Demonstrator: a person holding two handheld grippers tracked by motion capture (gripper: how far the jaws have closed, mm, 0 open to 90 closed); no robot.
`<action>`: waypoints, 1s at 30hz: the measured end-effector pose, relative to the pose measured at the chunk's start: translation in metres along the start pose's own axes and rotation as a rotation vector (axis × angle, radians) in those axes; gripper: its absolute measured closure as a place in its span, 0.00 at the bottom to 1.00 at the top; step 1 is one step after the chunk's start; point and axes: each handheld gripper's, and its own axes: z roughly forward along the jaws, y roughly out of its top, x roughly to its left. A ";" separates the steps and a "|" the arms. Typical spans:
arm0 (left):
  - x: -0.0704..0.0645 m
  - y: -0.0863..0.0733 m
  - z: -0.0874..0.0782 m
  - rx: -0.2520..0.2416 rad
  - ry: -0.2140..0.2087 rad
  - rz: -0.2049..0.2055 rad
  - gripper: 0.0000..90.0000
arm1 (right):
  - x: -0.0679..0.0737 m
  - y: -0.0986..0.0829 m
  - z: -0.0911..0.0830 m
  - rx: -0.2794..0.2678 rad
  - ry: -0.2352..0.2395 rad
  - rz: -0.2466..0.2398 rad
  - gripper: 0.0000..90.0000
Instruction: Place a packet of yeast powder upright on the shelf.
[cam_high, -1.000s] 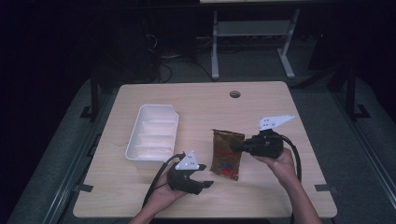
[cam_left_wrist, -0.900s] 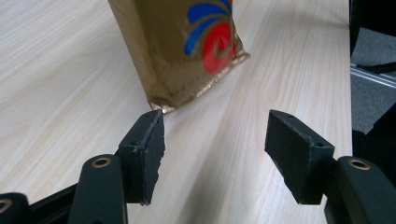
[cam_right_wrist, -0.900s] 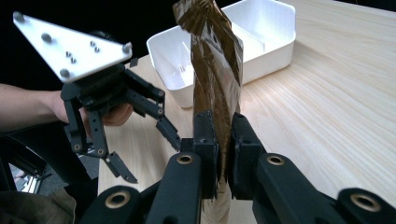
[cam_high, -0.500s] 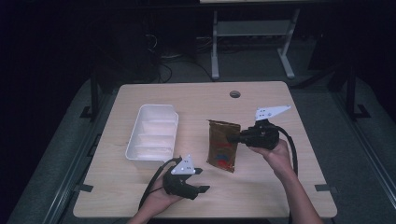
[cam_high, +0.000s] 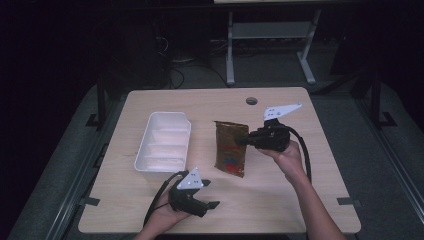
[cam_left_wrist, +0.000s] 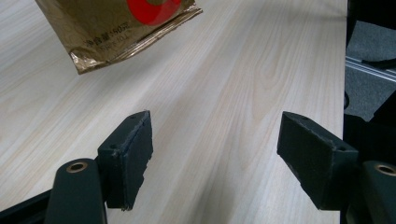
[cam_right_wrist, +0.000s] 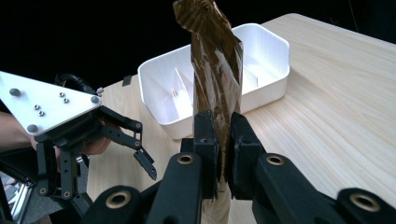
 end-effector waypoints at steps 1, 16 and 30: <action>0.000 -0.001 -0.001 0.000 0.001 0.001 0.29 | 0.000 0.000 0.000 0.000 0.000 0.000 0.93; 0.000 -0.007 -0.003 0.005 0.018 0.012 0.28 | -0.004 0.023 0.023 0.011 0.008 -0.016 0.93; 0.001 -0.008 -0.003 0.003 0.032 0.024 0.28 | -0.008 0.043 0.041 0.008 0.010 -0.023 0.93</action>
